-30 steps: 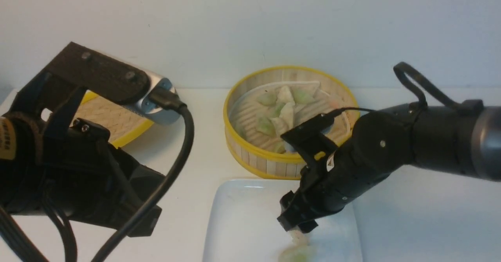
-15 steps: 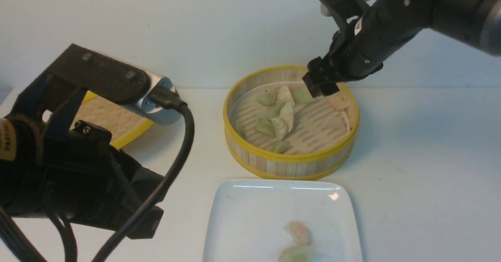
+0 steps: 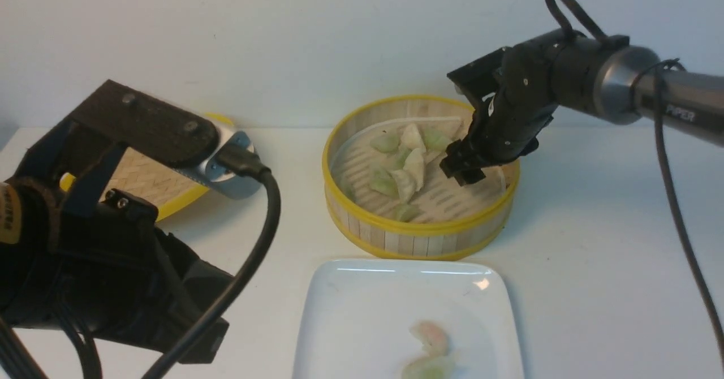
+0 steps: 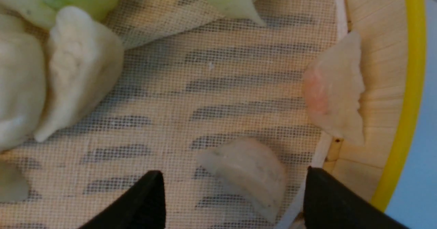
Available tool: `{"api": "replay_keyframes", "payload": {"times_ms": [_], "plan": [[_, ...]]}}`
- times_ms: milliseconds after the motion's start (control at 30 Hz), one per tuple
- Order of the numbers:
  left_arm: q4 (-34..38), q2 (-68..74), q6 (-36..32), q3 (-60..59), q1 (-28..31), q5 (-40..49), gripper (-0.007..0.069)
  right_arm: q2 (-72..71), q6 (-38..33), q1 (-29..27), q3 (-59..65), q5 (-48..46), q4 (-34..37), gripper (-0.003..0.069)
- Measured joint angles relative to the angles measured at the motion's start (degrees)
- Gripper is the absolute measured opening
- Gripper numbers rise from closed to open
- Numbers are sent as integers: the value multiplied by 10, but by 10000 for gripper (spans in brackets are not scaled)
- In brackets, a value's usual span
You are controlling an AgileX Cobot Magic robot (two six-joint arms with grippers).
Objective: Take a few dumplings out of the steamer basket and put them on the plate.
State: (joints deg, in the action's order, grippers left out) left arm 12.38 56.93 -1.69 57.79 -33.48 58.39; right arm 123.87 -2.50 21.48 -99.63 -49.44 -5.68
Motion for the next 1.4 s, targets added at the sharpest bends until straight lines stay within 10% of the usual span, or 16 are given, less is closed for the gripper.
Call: {"api": "replay_keyframes", "payload": {"times_ms": [867,1400], "plan": [[-8,0,0,0,0,1,-6,42,-3,-16,-5,46,31,482],[-12,0,-1,0,0,1,-6,23,-3,-16,-136,-94,57,131]]}}
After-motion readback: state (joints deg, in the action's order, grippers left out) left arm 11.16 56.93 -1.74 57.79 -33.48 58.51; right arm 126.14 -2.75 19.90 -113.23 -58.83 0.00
